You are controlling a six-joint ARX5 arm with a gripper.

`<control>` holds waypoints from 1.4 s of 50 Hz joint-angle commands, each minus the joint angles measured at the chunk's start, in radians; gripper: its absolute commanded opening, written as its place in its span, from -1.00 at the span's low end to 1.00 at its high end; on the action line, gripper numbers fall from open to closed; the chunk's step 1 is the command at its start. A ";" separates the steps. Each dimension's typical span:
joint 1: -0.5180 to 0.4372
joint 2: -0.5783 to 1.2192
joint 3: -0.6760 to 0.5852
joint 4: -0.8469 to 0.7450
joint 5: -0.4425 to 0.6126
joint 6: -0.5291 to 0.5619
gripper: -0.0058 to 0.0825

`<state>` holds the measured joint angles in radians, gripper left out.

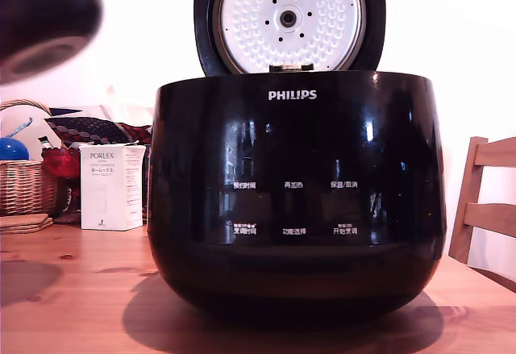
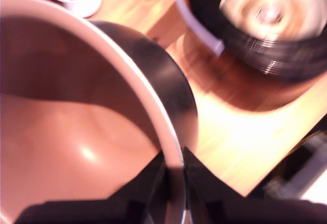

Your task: Place the pot you are holding inside the rice cooker

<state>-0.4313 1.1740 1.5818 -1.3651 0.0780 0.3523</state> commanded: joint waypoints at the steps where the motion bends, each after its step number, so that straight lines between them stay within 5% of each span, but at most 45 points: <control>1: -0.021 -0.016 0.009 0.039 0.018 -0.114 -0.92; 9: -0.068 -0.016 0.009 0.101 0.046 -0.425 -0.92; 24: -0.177 -0.008 0.009 0.226 0.050 -0.654 -0.92; 53: -0.394 0.130 0.016 0.381 0.015 -0.723 -0.92; 70: -0.493 0.263 0.157 0.392 -0.069 -0.706 -0.92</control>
<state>-0.9089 1.4315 1.6901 -1.0012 0.0292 -0.3759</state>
